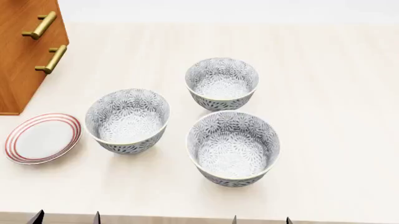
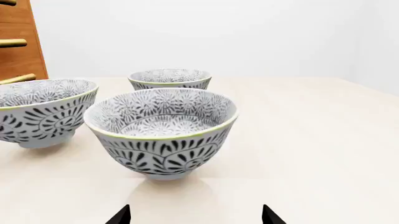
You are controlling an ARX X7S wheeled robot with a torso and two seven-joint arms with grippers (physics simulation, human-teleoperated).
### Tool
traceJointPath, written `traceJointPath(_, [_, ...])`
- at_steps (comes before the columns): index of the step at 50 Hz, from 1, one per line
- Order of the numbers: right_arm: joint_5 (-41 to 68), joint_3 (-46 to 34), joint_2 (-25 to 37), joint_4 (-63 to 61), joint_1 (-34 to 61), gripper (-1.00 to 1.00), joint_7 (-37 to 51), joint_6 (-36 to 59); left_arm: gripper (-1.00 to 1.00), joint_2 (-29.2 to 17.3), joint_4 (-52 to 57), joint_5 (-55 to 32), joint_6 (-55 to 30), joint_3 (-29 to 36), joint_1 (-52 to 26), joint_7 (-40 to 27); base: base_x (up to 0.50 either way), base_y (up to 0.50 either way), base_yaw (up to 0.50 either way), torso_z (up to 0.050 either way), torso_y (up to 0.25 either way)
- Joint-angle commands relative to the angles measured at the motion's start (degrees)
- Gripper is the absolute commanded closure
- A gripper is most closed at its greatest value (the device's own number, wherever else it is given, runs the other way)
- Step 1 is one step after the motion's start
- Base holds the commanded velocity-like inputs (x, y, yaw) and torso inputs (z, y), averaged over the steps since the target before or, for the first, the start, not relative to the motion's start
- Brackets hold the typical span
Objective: Stack the bowl at the front on the bowl in the middle.
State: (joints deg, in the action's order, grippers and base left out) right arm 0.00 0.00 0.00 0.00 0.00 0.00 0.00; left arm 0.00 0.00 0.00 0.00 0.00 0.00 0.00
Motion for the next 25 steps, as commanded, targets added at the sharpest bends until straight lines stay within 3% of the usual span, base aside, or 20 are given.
traceJointPath(1, [0.5,-0.7,0.5,0.0,0.0,-1.00,0.7,0.0,-1.00,-0.6,0.0,-0.6,0.0,0.6,0.0,-0.6,0.00,0.00,0.00,0.000,0.000])
traceJointPath(9, [1.7,-2.5,2.0,1.4,0.5,-1.00,3.3,-0.5,-1.00,-2.3,0.5,-3.6,0.7,2.9,0.8,-0.9,0.00,0.00,0.00,0.000,0.000])
traceJointPath(15, [1.6,-3.7,2.7,-4.5,-0.7,-1.00,5.0,2.7,-1.00,-2.0,2.2,-2.7,-3.2,2.3,-0.2,-6.3,0.00,0.00,0.00,0.000,0.000])
traceJointPath(17, [1.6,-4.3,3.2,-10.0,-1.2,-1.00,5.2,6.5,-1.00,-2.1,7.8,-3.4,-10.5,2.3,-0.7,-7.5,0.00,0.00,0.00,0.000,0.000])
traceJointPath(22, [3.6,-4.3,4.6,-29.7,4.5,-1.00,5.3,29.3,-1.00,-3.7,27.4,-8.2,-33.5,1.7,-6.2,-7.7,0.00,0.00,0.00,0.000,0.000])
traceJointPath(25, [4.7,-4.3,5.0,-35.3,9.7,-1.00,5.4,39.5,-1.00,-4.1,32.7,-8.8,-39.3,2.4,-10.3,-8.6,0.00,0.00,0.00,0.000,0.000])
